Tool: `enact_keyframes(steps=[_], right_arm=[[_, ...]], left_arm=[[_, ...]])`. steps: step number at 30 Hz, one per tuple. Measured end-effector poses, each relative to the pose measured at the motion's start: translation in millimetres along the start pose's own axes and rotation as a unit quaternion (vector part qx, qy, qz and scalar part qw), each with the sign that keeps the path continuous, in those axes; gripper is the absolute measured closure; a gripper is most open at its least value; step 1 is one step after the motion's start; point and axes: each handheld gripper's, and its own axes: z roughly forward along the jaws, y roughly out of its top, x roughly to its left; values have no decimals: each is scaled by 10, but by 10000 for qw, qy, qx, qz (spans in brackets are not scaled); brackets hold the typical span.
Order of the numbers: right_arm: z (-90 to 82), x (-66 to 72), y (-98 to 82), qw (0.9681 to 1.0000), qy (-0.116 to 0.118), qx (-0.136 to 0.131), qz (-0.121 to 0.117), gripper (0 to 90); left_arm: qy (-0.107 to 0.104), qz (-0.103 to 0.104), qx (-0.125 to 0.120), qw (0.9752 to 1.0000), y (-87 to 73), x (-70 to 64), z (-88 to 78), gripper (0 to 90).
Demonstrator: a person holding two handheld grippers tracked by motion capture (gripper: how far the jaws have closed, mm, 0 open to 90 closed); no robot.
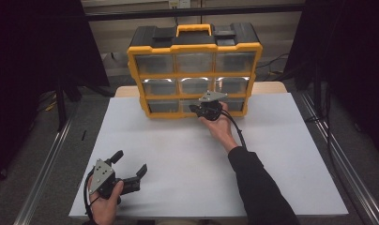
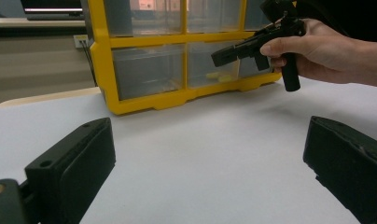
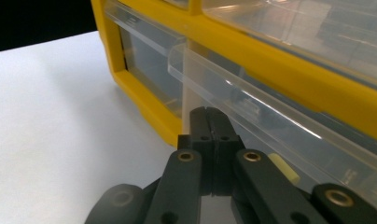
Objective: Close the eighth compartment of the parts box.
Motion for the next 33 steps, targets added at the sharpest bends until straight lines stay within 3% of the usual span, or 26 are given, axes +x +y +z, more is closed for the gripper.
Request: enact_keyframes(steps=[11,17,22,28,33], right_arm=[[34,-86,23,9998,-198,85,-15,900],[46,-117,32,9996,-236,167,-52,900],[51,-141,-5,9998,-186,105,52,900],[-14,-132,-53,9998,-68,26,158,837],[-89,-123,-139,9996,-103,23,249,751]], left_arm=[[-15,-15,0,10000,0,-3,1,22],[-10,0,7,10000,10,1,18,22],[-38,-39,21,10000,11,-12,45,23],[-6,-22,37,10000,5,-8,32,23],[60,-25,35,10000,-1,2,-3,22]])
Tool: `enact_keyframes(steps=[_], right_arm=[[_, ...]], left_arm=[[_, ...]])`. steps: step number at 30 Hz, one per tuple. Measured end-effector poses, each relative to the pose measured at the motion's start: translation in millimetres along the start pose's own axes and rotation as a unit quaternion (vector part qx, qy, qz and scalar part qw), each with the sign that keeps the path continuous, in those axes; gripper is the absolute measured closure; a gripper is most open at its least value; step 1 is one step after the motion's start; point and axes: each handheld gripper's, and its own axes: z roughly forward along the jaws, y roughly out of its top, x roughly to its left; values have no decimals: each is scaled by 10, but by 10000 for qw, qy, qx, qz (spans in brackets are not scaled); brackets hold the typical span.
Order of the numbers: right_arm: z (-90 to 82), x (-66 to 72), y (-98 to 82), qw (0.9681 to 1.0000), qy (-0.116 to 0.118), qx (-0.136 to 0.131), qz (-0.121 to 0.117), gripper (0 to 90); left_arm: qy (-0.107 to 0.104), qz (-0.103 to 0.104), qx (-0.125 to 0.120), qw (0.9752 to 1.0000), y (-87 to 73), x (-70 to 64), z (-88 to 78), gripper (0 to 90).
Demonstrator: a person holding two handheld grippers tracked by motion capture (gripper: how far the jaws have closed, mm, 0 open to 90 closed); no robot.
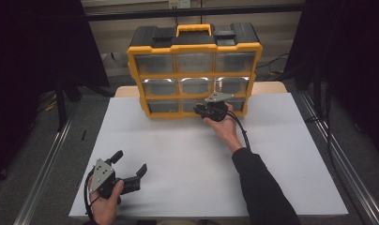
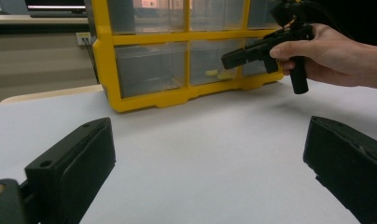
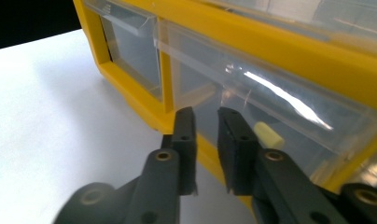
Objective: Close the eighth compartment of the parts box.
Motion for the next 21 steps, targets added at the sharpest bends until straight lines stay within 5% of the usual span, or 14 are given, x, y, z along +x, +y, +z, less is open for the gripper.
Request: enact_keyframes(steps=[21], right_arm=[[-397,155,-133,9984,-22,-263,505,77]], left_arm=[[9,10,-16,10000,-11,2,-19,23]])
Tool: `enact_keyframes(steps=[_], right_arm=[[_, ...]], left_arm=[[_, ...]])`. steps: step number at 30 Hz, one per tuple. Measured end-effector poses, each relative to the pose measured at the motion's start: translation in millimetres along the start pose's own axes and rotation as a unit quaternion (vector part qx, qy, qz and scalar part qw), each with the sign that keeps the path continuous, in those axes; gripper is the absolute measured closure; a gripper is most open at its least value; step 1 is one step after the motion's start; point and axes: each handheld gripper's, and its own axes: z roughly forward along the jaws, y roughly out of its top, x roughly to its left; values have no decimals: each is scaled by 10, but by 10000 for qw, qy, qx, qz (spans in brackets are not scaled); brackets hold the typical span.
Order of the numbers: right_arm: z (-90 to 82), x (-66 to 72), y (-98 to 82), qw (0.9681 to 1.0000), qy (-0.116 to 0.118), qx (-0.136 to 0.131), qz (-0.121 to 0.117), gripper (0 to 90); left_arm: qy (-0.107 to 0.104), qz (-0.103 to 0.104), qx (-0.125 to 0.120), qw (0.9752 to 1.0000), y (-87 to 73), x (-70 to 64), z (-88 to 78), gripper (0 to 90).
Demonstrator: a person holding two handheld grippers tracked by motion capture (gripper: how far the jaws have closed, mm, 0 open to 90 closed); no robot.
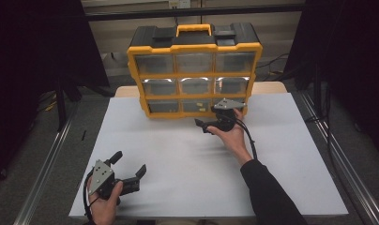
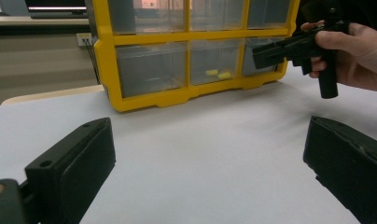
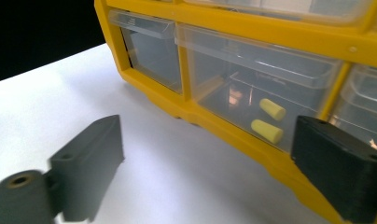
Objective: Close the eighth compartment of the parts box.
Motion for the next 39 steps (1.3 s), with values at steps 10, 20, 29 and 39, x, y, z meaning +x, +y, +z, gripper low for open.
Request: enact_keyframes(steps=[10,20,29,39], right_arm=[[-299,60,2,9993,-190,-300,93,22],[-596,103,-90,9974,-512,-500,-41,34],[-917,159,-177,9945,-774,-673,-209,24],[-1200,251,-283,9913,-934,-908,-201,18]], left_arm=[[-14,-73,-22,10000,1,-5,13,22],[26,-71,-6,10000,-4,5,11,23],[87,-120,4,9999,-7,14,8,23],[81,-123,21,9999,-6,12,14,23]])
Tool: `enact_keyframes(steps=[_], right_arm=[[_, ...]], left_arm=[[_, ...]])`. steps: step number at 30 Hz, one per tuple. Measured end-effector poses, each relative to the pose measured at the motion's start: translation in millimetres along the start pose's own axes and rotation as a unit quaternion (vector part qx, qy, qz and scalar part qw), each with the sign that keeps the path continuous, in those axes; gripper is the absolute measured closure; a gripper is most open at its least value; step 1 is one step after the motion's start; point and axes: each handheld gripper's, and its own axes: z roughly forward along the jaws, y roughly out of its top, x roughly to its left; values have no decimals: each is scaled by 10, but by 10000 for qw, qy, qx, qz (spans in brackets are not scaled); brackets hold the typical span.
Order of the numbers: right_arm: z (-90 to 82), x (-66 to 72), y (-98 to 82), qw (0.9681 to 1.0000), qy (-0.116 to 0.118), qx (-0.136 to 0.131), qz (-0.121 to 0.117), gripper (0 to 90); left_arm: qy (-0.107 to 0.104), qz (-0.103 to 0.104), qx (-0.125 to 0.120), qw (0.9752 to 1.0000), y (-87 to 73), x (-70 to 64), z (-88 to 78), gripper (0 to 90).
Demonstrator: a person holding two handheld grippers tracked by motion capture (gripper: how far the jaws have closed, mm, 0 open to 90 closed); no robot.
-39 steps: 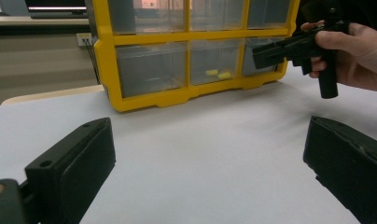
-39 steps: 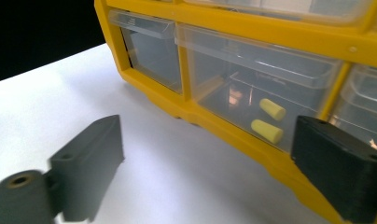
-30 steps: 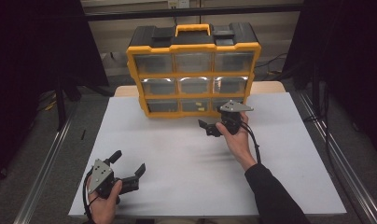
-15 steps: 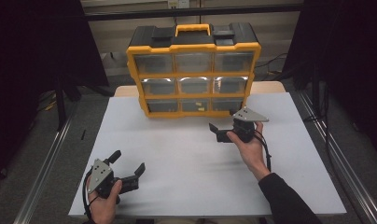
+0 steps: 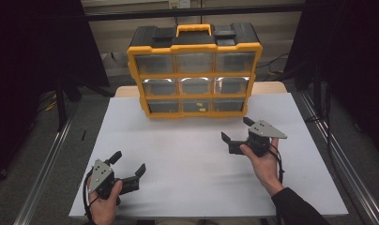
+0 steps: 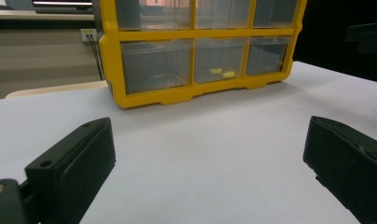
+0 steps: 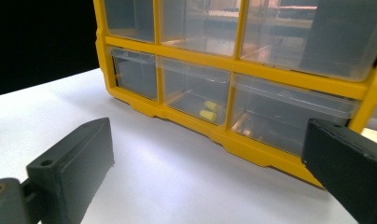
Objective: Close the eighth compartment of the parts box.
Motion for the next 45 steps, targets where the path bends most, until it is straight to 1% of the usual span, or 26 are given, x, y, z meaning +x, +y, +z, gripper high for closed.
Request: enact_keyframes(steps=[1,4,6,7,9,10,12,14,16,18,19,20,21,25,28,29,32,33,34,35,37,39,40,42,44,45], right_arm=[[-31,5,-2,10000,-30,-21,-14,18],[-109,9,-24,10000,-58,-6,22,17],[-158,0,-60,9999,-155,-9,-1,17],[-179,-8,-81,9999,-162,-14,2,17],[-227,-27,-105,9997,-219,-4,59,14],[-251,-34,-110,9996,-286,-13,74,13],[-299,-52,-109,9994,-316,-53,145,13],[-352,-64,-105,9992,-354,-88,188,13],[-402,-68,-115,9989,-406,-133,178,11],[-453,-72,-141,9987,-458,-141,147,11],[-480,-75,-154,9986,-486,-142,156,11],[-509,-81,-168,9984,-513,-156,184,11],[-540,-89,-183,9981,-559,-169,188,11],[-673,-125,-236,9970,-692,-214,269,11],[-776,-158,-252,9962,-766,-264,318,11],[-812,-170,-260,9960,-789,-282,320,10],[-914,-194,-292,9947,-912,-302,366,10],[-946,-203,-308,9945,-943,-292,341,11],[-975,-205,-328,9940,-1006,-282,334,10],[-1004,-206,-348,9936,-1045,-258,333,10],[-1060,-209,-382,9933,-1068,-250,370,11],[-1125,-209,-408,9932,-1077,-243,360,10],[-1158,-211,-414,9929,-1113,-254,344,10],[-1218,-222,-421,9921,-1189,-259,308,10],[-1269,-239,-441,9910,-1271,-258,342,10],[-1290,-247,-456,9903,-1322,-252,345,10]], left_arm=[[28,35,25,10000,1,4,-6,23],[45,2,-17,10000,4,5,-14,23],[73,-40,-51,10000,4,4,-16,23],[74,-44,-61,9999,4,4,-17,23],[84,-26,-50,9999,4,8,-23,23],[102,-12,-60,9999,6,11,-26,23],[127,-69,-104,9998,6,9,-26,23],[145,-37,-68,9999,4,14,-28,23],[133,-69,-97,9998,3,8,-26,23],[155,-33,-57,9999,1,12,-29,23],[163,-78,-71,9998,-1,7,-27,23],[173,-75,-62,9998,-1,9,-28,23],[177,-99,-78,9998,-1,7,-27,23],[178,-10,-12,9998,-3,11,-29,22],[185,-23,-18,9998,-5,9,-32,22],[179,-68,-40,9998,-7,4,-32,22],[184,-72,-19,9998,-11,9,-37,22],[186,-90,-11,9998,-15,5,-35,22],[184,-37,36,9998,-16,8,-37,22],[177,-27,46,9998,-16,7,-36,22],[169,-59,2,9998,-14,-1,-38,22],[170,-41,12,9998,-15,5,-44,22],[177,-58,26,9998,-19,3,-44,22],[194,-28,65,9998,-24,5,-43,18],[177,-52,52,9998,-26,-8,-47,17],[191,-14,50,9998,-23,-3,-58,17]])
